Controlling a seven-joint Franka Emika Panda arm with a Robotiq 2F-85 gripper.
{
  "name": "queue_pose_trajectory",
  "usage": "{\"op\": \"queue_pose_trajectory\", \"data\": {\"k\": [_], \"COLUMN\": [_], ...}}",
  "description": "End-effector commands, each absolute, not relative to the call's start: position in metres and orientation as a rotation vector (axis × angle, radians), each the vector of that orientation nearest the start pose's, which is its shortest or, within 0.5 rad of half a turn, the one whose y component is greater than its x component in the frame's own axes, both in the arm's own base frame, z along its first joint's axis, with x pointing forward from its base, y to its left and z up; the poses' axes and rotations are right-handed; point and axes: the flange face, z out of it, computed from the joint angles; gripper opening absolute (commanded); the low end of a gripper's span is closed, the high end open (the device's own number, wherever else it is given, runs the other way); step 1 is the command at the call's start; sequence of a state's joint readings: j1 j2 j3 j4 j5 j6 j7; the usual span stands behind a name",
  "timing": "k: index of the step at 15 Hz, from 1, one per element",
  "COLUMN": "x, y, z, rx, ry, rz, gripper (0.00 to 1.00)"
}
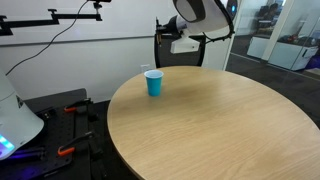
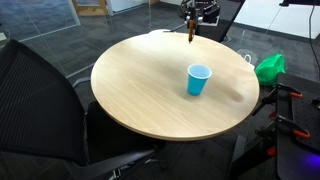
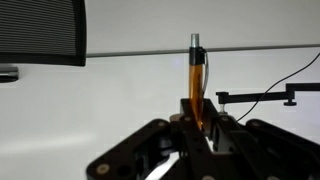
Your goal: Put the pen in the cup
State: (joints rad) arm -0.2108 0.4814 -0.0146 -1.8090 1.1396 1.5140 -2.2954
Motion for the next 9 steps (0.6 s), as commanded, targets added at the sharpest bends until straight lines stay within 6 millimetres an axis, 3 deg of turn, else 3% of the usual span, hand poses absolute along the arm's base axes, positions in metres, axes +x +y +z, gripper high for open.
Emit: {"op": "queue_pose_trajectory", "data": {"k": [1,9], "x": [0.6,0.599], "y": [-0.04,-0.051], "z": [0.282,0.24], "rx": [-1.279,-1.234], "ry": [-1.456,-1.461], "rz": [-0.883,-0.749], "gripper": [0.04,0.04]}}
